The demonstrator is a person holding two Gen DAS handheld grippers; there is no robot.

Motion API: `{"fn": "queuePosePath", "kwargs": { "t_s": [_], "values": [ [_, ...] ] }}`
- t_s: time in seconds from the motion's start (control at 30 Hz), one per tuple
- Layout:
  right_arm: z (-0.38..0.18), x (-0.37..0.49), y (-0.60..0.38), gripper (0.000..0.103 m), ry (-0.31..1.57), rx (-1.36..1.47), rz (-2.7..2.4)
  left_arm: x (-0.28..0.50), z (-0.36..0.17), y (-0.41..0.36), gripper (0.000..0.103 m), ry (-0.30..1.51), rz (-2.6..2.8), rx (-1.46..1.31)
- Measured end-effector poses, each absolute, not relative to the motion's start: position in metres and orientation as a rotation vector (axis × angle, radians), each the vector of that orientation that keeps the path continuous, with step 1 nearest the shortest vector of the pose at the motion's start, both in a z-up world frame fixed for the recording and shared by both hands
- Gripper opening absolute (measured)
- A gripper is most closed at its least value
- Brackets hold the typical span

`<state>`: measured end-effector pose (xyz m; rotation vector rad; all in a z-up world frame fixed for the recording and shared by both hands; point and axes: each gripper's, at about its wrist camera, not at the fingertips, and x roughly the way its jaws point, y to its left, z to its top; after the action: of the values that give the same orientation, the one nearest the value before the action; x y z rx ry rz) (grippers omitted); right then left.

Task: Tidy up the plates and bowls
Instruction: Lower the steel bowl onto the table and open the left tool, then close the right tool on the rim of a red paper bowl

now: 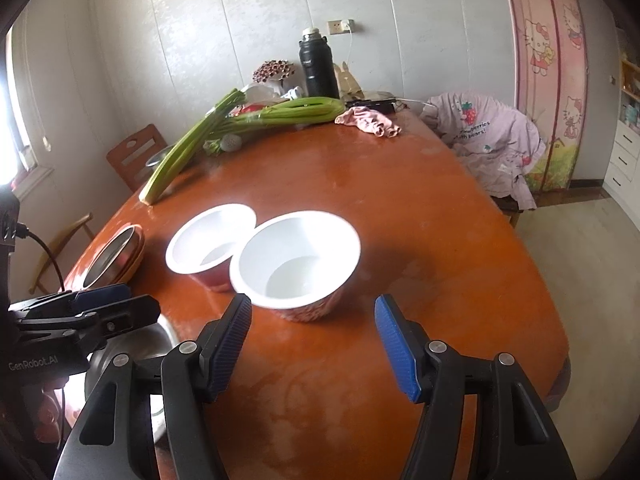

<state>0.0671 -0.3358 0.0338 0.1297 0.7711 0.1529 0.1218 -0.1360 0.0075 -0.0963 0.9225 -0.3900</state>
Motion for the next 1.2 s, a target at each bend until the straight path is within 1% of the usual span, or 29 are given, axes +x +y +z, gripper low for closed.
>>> {"fn": "queuePosePath", "kwargs": {
  "t_s": [0.3, 0.43, 0.83, 1.2],
  "values": [
    [0.034, 0.092, -0.361, 0.066, 0.793, 0.12, 0.15, 0.145, 0.002, -0.174, 0.066, 0.984, -0.407, -0.107],
    [0.025, 0.105, -0.361, 0.066, 0.816, 0.1, 0.166, 0.151, -0.001, -0.185, 0.066, 1.001, -0.416, -0.116],
    [0.007, 0.141, -0.371, 0.066, 0.866, 0.058, 0.177, 0.169, -0.01, -0.185, 0.066, 1.051, -0.419, -0.196],
    [-0.008, 0.163, -0.351, 0.066, 0.913, -0.026, 0.254, 0.183, -0.018, -0.183, 0.064, 1.079, -0.428, -0.256]
  ]
}}
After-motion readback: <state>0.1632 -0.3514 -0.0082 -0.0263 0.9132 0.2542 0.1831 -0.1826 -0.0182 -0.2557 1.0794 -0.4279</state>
